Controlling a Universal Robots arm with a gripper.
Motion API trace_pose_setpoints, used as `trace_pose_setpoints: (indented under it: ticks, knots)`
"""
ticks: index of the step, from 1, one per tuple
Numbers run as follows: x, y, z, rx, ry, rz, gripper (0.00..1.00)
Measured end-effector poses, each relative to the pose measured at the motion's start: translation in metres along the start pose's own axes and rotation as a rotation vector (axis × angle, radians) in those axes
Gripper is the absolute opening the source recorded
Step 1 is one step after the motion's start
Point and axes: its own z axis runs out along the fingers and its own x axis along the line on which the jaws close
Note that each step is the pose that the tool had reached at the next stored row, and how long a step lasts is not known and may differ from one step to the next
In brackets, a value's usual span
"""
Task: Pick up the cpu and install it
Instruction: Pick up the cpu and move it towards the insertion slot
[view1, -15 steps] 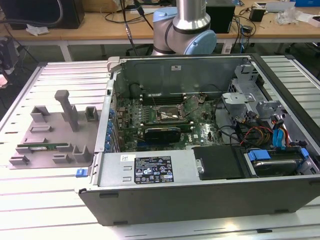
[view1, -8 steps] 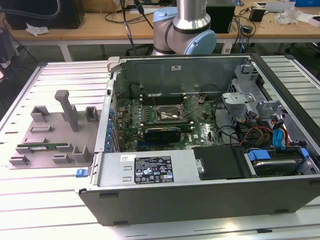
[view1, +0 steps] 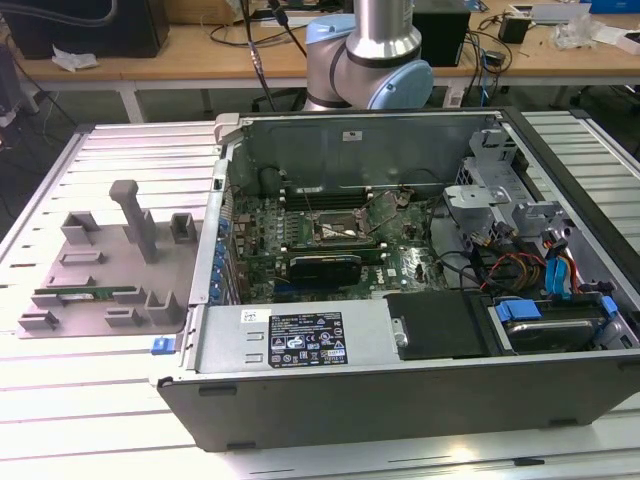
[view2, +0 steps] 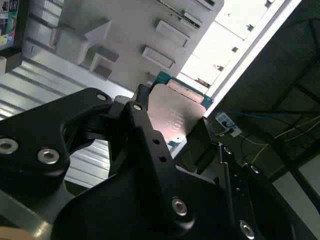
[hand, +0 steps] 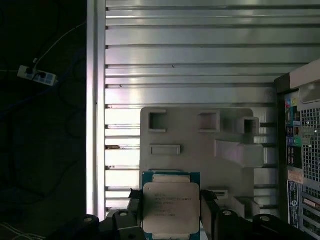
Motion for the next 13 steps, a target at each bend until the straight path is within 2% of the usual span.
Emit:
trace_pose_setpoints:
  ticks: [2,3,13]
  knots:
    - [0.0000,0.0001,-0.0025,0.0000,0.0000,0.000,0.55]
    - [0.0001,0.0003,-0.0066,0.0000,-0.0002,0.000,0.55]
    - [-0.0013,0.0004,-0.0077,0.0001,-0.0001,0.000,0.55]
